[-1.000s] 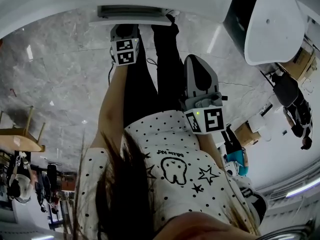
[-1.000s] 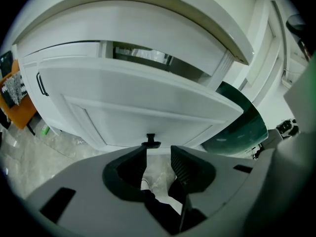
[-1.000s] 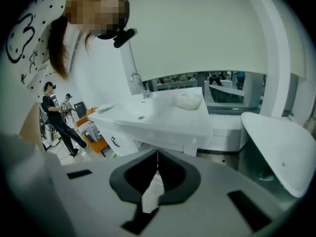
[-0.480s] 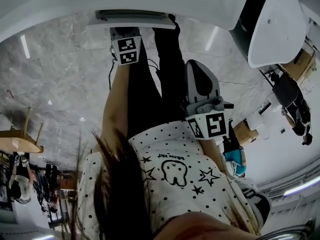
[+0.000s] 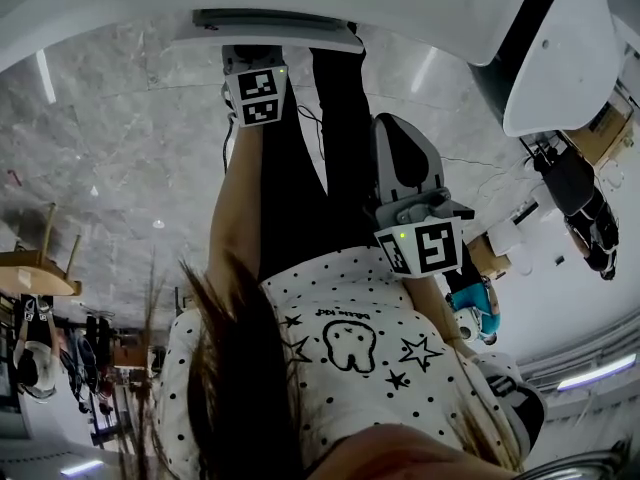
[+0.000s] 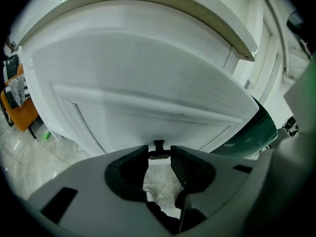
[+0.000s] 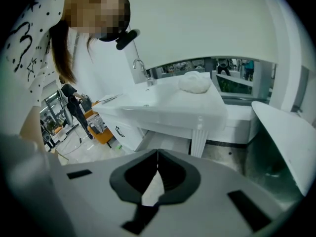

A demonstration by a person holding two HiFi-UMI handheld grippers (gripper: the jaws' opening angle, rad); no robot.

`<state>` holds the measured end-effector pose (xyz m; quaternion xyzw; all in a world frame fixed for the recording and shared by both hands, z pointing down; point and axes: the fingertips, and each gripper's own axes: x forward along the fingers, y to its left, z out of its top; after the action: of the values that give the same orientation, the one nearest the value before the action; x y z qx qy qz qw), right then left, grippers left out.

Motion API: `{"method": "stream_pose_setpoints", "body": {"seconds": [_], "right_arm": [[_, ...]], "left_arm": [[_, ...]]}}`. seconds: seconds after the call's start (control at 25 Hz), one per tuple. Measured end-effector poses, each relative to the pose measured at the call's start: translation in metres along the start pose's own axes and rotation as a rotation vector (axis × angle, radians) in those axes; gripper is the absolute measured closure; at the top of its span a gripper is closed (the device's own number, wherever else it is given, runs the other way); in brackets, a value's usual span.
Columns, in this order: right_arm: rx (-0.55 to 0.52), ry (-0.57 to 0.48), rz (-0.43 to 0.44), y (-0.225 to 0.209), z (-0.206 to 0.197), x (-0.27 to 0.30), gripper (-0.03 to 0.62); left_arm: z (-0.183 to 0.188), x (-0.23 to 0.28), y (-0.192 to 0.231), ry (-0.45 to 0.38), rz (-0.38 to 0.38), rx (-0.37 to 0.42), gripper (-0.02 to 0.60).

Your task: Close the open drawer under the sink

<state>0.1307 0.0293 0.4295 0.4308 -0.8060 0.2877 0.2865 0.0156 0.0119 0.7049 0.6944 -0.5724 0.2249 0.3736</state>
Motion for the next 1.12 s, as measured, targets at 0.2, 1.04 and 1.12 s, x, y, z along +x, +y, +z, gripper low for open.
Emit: {"method": "stream_pose_setpoints", "body": {"seconds": [0.2, 1.04, 1.12], "right_arm": [[0.003, 0.001, -0.008, -0.007, 0.002, 0.000, 0.580], [0.027, 0.015, -0.012, -0.020, 0.000, 0.005, 0.580], [0.028, 0.016, -0.013, -0.019, 0.000, 0.006, 0.580]], "left_arm": [[0.003, 0.004, -0.002, 0.002, -0.006, 0.009, 0.439], [0.018, 0.016, -0.001, 0.001, 0.000, 0.015, 0.439], [0.022, 0.018, 0.000, -0.005, 0.000, 0.016, 0.439]]}}
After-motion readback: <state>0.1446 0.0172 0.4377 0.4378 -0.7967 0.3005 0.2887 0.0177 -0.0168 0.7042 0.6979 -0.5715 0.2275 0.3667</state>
